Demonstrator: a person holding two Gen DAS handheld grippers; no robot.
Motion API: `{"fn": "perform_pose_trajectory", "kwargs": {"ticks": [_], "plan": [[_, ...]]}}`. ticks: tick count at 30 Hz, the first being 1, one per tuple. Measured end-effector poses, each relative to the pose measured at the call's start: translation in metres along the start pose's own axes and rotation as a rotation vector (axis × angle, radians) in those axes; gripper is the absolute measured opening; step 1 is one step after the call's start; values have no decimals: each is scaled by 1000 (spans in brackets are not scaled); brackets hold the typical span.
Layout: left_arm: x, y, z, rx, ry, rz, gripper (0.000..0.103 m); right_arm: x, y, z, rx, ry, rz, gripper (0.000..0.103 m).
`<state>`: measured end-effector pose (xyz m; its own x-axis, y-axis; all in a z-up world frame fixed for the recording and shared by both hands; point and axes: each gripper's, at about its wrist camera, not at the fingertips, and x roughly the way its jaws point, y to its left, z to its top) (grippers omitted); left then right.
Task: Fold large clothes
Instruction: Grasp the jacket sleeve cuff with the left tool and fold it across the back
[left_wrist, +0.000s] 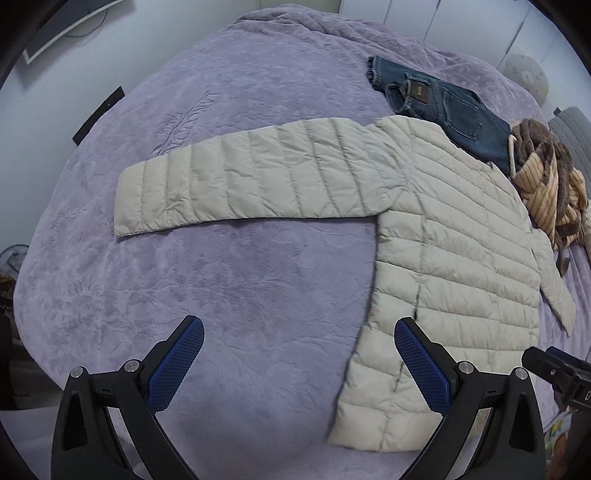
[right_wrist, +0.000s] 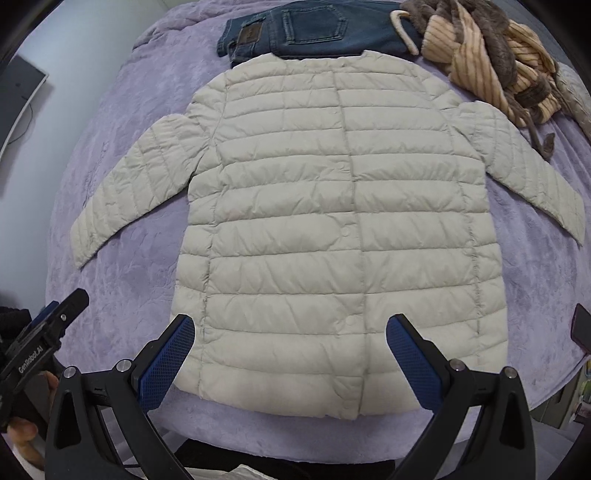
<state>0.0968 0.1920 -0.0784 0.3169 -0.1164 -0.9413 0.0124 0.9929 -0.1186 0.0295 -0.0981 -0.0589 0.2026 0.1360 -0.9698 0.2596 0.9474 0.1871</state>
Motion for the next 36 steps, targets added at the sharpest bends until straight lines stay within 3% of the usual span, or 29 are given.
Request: {"fn": "perform_pose_trajectory", "kwargs": {"ticks": [5,8,11,14,17,22,24,26,28,32,33,34,36], "plan": [[46,69,21,-198,-5,-102,103,30,44,16,-70,13,9,103],[73,107,31,-339,-46,-187,103,44,65,28,-118,1,0,103],[107,135,39,-473,-55,-286,103,60,81,40,-149,-1,19,103],[138,150,47,-557,-53,-337,103,79,94,51,-178,-5,31,103],[155,152,60,-565,-81,-326,103,96,103,62,-199,-10,38,103],[161,153,81,-550,-159,-247,102,115,113,82,-219,-37,59,103],[159,159,85,-575,-183,-208,84,119,115,91,-224,-52,58,103],[159,167,90,-577,-192,-204,35,122,117,102,-226,-71,62,103],[158,176,93,-575,-201,-291,9,124,120,113,-226,-98,69,103],[138,177,101,-514,-258,-350,8,129,127,137,-219,-156,57,100],[131,176,104,-495,-271,-365,8,131,129,143,-213,-169,57,89],[124,176,106,-477,-284,-376,8,134,130,149,-205,-173,69,61],[108,174,109,-442,-312,-394,8,146,130,159,-181,-139,123,30]]}}
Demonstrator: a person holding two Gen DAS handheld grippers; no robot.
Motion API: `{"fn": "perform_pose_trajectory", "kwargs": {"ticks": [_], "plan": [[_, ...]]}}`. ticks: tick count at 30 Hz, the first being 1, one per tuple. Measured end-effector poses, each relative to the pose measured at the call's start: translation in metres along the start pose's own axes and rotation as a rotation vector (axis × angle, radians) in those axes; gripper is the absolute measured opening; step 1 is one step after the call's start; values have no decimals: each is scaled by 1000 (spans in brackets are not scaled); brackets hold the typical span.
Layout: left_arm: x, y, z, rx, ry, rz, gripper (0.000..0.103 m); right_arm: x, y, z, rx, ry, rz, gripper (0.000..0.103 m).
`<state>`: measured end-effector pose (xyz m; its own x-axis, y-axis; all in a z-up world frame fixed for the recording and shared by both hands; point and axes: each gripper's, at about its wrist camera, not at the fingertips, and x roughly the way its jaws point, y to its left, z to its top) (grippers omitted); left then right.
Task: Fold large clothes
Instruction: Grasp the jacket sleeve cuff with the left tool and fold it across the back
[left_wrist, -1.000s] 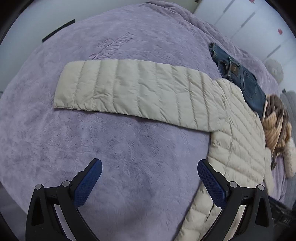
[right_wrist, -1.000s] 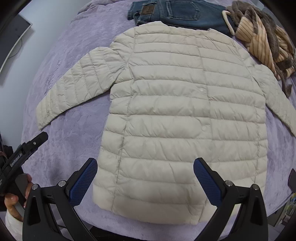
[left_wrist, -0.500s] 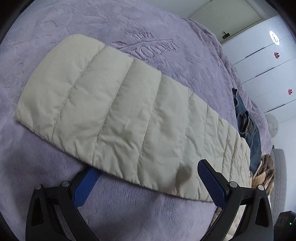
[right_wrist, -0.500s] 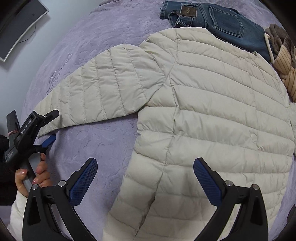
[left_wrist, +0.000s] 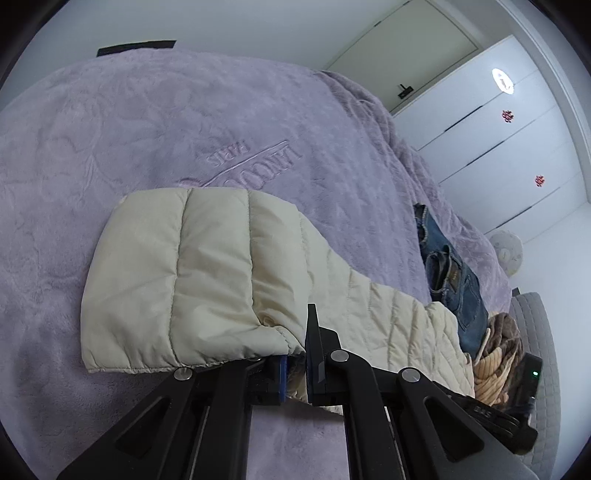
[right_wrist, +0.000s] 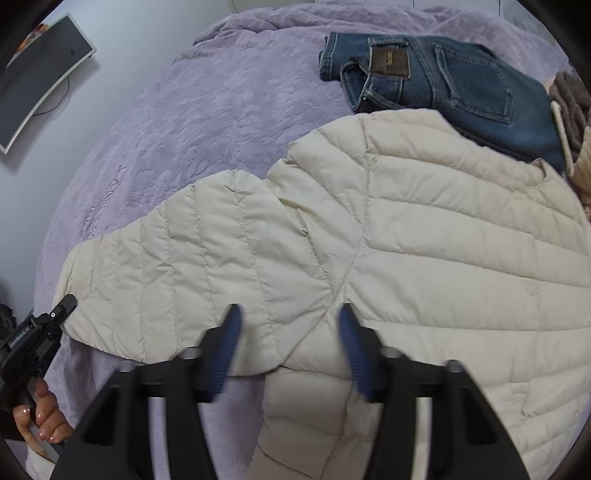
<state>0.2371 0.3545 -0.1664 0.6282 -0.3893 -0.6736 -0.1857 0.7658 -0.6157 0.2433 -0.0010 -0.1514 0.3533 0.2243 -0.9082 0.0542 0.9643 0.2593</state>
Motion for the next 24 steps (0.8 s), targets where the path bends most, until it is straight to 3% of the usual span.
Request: {"fn": "perform_pose_trajectory", "kwargs": {"ticks": [3,11,16,19,21,24], "plan": [[-14,-21,6,59,-19,-42,8,20,-1,3,29,20,32,24],[-18,-111,3,249,-31,-154,8,62,4,-5,-9,38,26,23],[-27,-176,-17,352,-52,-197,8,65,27,1,-149,21,-32,23],[-35,-202,-25,398,-65,-193,8,40,8,19,-9,-60,128,23],[-41,-212,-27,407,-75,-188,8,24,-10,37,66,-124,168,23],[-47,-224,-28,399,-87,-187,8,32,-15,58,76,-87,235,23]]}}
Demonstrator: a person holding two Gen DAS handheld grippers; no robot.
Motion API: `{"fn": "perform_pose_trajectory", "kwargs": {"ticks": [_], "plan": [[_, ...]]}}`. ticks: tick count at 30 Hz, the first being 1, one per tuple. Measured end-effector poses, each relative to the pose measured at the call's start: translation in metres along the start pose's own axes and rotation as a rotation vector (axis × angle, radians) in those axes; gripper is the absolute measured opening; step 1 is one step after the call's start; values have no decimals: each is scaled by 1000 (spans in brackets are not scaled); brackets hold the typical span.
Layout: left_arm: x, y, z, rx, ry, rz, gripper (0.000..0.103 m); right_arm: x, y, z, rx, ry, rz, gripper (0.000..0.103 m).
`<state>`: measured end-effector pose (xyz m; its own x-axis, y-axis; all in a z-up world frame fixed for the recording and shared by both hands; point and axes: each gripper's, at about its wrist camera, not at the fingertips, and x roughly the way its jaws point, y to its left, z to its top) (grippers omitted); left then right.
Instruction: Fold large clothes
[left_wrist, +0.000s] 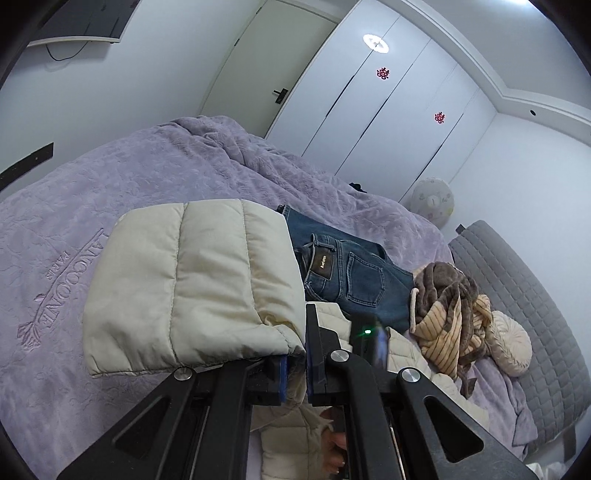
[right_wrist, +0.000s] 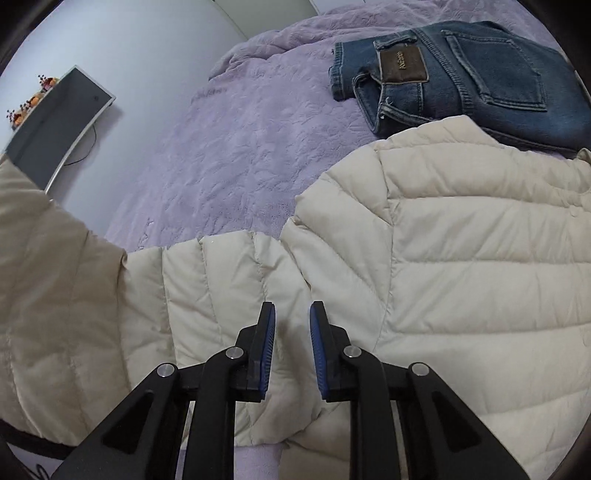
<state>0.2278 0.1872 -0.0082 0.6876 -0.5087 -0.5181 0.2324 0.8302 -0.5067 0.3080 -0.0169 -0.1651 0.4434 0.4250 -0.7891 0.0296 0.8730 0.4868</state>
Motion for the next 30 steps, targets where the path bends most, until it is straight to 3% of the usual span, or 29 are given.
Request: {"fn": "perform_pose_trajectory", "kwargs": {"ticks": [4,7,10,14,18,25,30], "plan": [[10,-18,-3,26,21,1,8,47,-8,0,68,150,103,23],[26,-33,-9,37,58,-10,8,56,-2,9,53,168,141,23],[44,-58,-17,71,91,-36,8,39,-14,18,63,154,206,23],[81,-110,-37,202,174,-63,8,-16,-63,26,100,72,128,23],[137,-165,-77,347,301,-54,8,-89,-133,7,138,-25,-39,23],[223,-234,-174,658,489,96,8,-177,-236,-51,247,-97,-242,23],[245,-250,-215,808,540,193,9,-198,-287,-91,333,-81,-249,23]]}}
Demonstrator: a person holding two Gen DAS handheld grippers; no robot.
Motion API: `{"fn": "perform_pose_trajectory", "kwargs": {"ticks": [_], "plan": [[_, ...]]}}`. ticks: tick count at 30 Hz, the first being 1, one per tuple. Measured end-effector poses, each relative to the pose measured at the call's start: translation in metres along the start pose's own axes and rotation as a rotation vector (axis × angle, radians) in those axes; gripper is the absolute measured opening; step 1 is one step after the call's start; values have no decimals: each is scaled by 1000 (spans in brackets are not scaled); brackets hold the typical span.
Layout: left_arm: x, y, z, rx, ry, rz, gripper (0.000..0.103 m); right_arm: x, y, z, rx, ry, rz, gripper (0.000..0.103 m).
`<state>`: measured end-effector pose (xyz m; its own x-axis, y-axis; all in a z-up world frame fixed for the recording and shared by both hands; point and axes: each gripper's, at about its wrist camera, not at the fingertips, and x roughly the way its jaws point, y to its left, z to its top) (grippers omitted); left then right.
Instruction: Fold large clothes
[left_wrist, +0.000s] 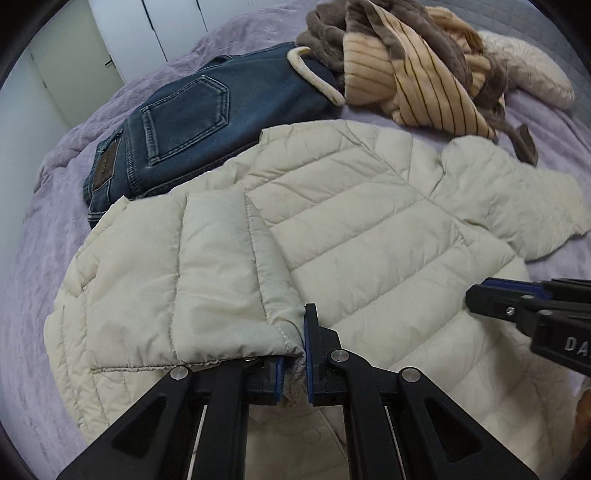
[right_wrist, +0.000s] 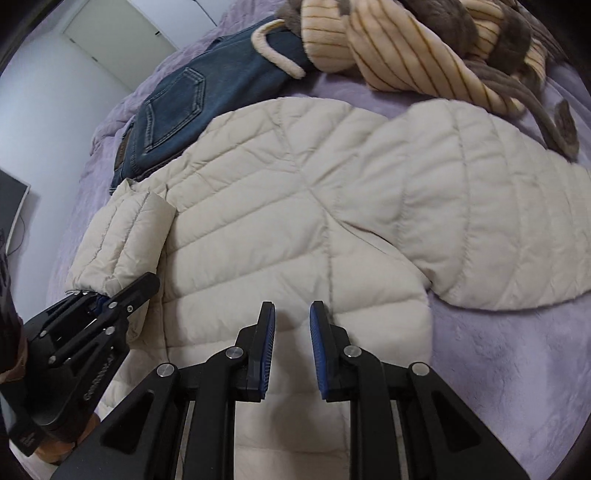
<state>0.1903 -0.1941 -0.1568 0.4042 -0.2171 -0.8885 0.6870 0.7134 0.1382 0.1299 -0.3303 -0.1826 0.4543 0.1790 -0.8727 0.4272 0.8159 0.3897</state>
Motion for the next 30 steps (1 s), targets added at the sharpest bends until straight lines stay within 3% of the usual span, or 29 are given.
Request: {"fn": "perform_pose_trajectory", "kwargs": {"ticks": [1,2,4,6,8,10,13,16,18,19,20,23,27,29,30], "plan": [[2,-5,0,15,4,18,21,0,-5,0,13,1,10,23],[2,-7,1,22,4,23,54,-4,-17,-6,20,-1,22,23],[-5,-11,2,21,-35,38,96,-14,-27,-14,24,-4,40,26],[-14,-17,4,53,-78,63,97,-15,-29,-14,28,-6,53,29],[-17,-22,8,82,-63,43,97,-17,-29,-12,33,-6,65,36],[-28,-20,7,72,-86,35,97,-20,-31,-11,38,-8,71,52],[-55,1,-2,4,-160,27,97,-29,-32,-13,49,-12,80,66],[-78,37,-23,-86,-194,64,97,-35,-23,-13,28,-23,71,66],[-84,65,-44,-150,-185,126,97,-39,-13,-15,5,-24,100,68],[-86,79,-56,-187,-165,160,97,-39,-7,-16,-5,-19,125,77],[-84,94,-68,-224,-139,188,97,-37,-1,-17,-11,-9,154,80],[-79,130,-104,-332,-64,250,97,-18,10,-15,22,37,231,80],[-68,159,-138,-455,8,289,97,12,7,-2,199,63,365,79],[-62,163,-148,-492,28,289,97,27,10,6,261,65,387,66],[-60,163,-152,-501,34,288,97,33,13,9,277,72,381,39]]}}
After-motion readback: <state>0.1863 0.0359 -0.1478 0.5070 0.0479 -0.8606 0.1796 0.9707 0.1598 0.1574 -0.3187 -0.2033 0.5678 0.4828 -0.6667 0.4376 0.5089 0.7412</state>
